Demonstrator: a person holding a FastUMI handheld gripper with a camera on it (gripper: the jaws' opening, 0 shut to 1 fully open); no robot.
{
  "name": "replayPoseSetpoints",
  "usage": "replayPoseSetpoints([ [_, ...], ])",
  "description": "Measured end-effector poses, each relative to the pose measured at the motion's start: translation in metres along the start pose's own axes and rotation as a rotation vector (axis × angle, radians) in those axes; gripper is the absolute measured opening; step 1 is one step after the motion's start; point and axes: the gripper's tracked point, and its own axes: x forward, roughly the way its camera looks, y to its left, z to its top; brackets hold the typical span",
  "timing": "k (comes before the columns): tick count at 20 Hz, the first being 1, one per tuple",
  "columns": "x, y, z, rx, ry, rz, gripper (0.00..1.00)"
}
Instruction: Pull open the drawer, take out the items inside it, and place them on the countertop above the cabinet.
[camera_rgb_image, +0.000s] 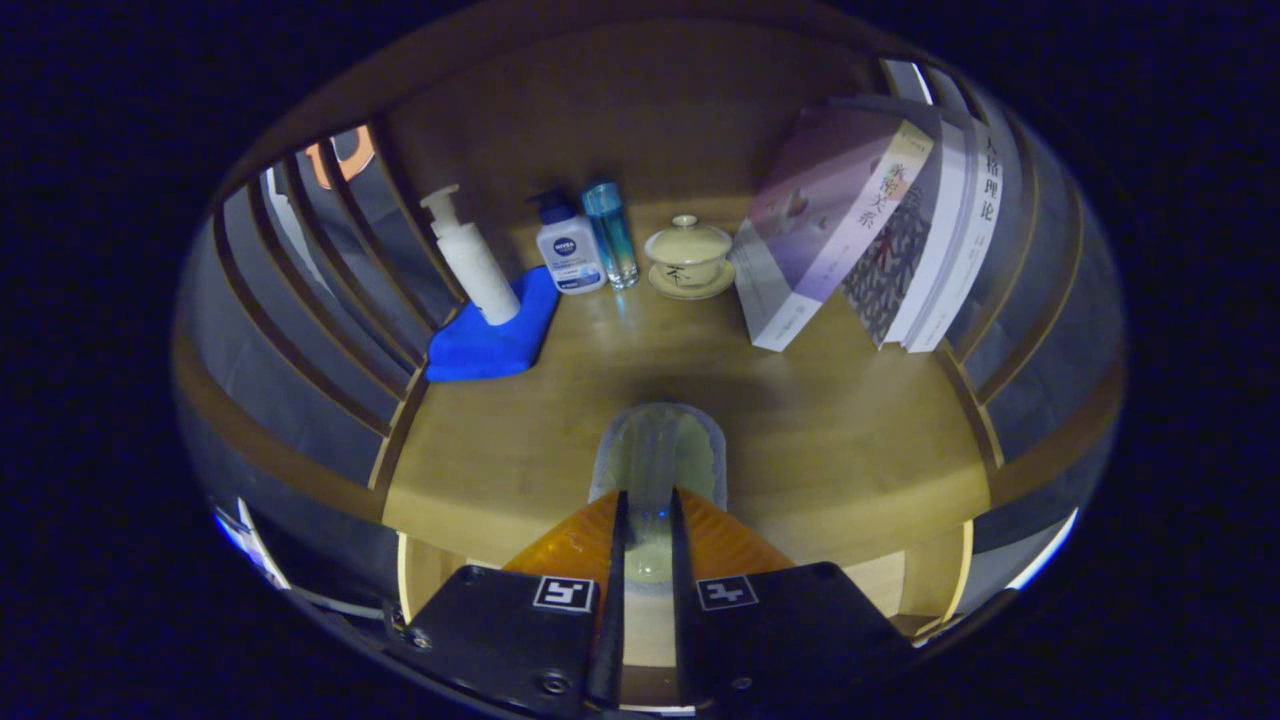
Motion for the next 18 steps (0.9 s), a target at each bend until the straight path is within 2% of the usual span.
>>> replayPoseSetpoints([
  [4, 0.004, -0.008, -0.005, 0.031, -0.005, 0.012, 0.26],
  [7, 0.001, -0.012, -0.004, 0.003, -0.034, 0.005, 0.47],
  [10, -0.012, -0.008, 0.001, -0.038, -0.129, 0.018, 0.68],
  [13, -0.035, -0.014, 0.003, -0.094, -0.256, -0.025, 0.71],
  [15, -0.050, -0.013, -0.003, -0.115, -0.322, -0.036, 0.83],
  [18, -0.086, -0.008, -0.010, -0.147, -0.446, -0.042, 0.83],
])
